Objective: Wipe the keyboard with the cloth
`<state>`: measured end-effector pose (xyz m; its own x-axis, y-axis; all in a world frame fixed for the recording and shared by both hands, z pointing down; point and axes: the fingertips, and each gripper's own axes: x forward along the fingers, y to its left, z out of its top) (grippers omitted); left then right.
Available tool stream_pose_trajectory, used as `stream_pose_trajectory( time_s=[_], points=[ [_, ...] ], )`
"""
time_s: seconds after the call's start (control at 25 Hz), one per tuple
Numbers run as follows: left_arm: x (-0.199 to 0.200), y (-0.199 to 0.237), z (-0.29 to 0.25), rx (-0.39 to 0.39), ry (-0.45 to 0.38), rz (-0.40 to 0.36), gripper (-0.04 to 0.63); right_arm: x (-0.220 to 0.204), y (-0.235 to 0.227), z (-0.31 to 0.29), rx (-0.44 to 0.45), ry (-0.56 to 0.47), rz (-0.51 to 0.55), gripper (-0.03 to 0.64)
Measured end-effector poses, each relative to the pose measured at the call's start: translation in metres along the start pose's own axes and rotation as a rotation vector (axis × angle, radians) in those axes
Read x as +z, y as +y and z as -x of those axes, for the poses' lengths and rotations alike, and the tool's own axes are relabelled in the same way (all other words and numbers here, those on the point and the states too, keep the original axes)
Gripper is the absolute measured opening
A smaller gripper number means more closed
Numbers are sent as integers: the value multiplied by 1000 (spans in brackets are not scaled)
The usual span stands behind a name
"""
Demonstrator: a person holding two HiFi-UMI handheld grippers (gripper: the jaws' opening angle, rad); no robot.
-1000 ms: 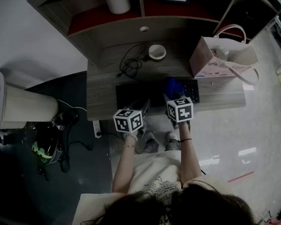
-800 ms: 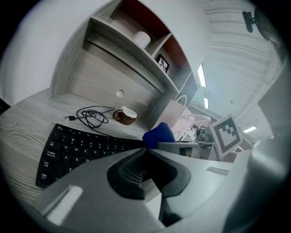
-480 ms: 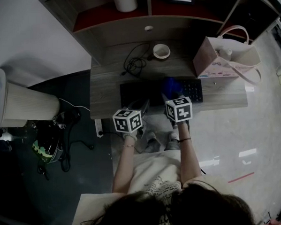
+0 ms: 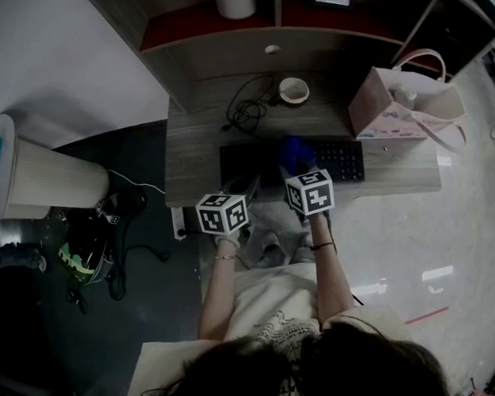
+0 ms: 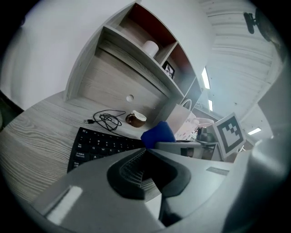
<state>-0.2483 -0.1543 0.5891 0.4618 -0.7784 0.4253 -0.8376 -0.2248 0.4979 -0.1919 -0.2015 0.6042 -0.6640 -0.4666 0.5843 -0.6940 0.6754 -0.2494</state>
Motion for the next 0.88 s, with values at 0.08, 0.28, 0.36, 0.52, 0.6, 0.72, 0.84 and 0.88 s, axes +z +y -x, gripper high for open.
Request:
stream_pose_trajectory(
  time_s=[0.08,0.28,0.36,0.52,0.6,0.72,0.84,0.88],
  points=[
    [2,5,4,9,-6,2,5,2,6,-4,10,3,6,60],
    [4,14,13,28,-19,9,5,5,19,-12,33,6,22,60],
    [5,18,17,35,-25,13,3,6,23,-15,41,8,28,59],
    [5,24,22,52,-33,22,5,8,31,-20,59,10,36,60],
    [6,27,25,59,-37,24,5,8,35,-23,68,13,41,58],
    [6,33,30,75,-46,31,5,9,43,-27,84,17,52,60],
    [7,38,36,90,-53,37,5,11,51,-31,102,18,62,59],
    [7,39,37,95,-55,38,5,11,54,-32,107,19,65,59]
  ],
)
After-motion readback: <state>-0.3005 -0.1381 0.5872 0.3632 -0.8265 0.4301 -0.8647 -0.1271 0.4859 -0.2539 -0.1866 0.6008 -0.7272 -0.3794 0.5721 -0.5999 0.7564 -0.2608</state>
